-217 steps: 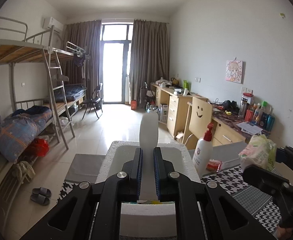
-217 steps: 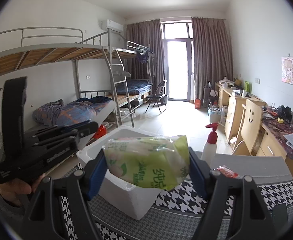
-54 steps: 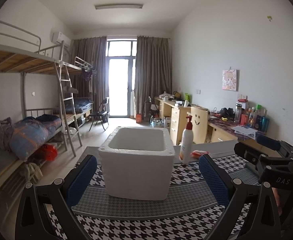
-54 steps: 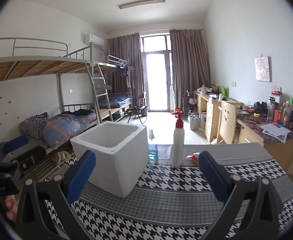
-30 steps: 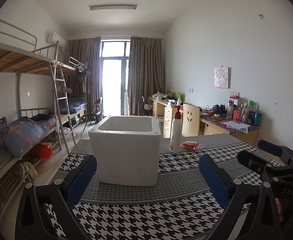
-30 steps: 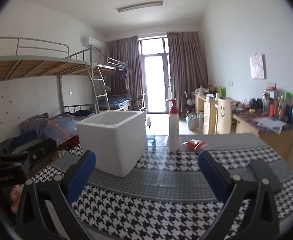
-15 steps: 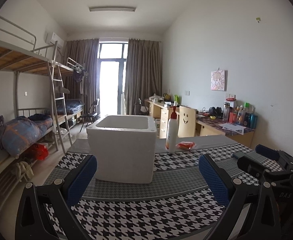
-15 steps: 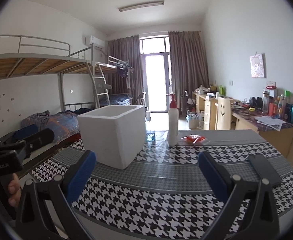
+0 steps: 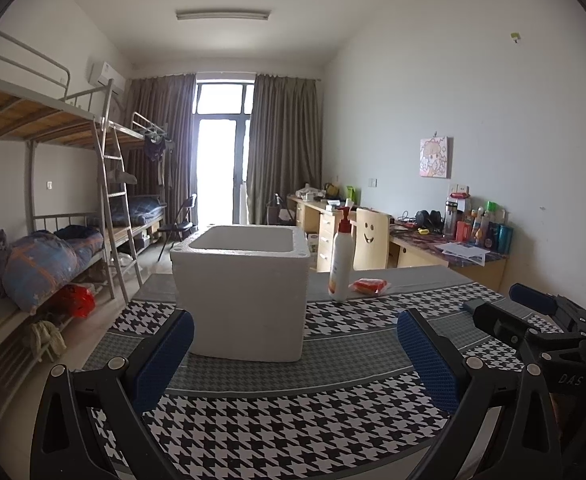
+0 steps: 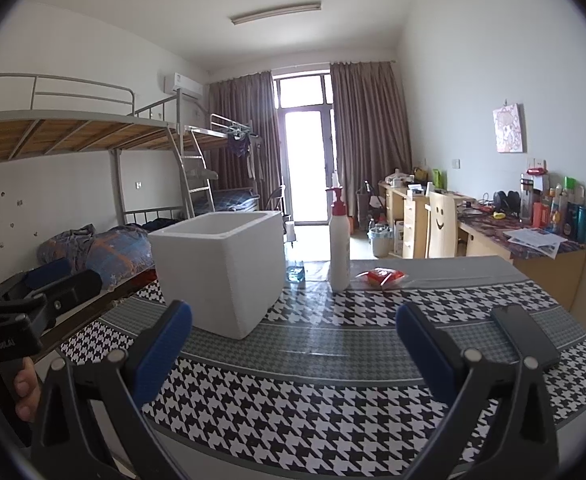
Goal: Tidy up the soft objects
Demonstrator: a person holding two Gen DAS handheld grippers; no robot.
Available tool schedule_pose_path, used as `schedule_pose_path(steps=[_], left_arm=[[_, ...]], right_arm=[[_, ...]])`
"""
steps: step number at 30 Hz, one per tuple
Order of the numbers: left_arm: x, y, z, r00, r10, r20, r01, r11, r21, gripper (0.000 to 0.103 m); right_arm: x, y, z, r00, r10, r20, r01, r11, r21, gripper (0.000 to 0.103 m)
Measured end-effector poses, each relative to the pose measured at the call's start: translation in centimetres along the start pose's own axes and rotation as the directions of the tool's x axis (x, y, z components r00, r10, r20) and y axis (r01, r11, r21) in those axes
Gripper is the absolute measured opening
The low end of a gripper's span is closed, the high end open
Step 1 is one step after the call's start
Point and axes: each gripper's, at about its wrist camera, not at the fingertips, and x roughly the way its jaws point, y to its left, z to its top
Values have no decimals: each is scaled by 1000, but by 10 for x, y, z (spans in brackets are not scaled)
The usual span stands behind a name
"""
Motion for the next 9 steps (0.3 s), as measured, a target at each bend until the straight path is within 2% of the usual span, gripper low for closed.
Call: schedule_pose_path(steps=[9], left_arm=[[-1, -1, -1, 1000, -10, 3, 10, 1000, -1, 102]], right_arm=[[2, 2, 0, 1000, 7, -9, -7, 1000, -14, 103]])
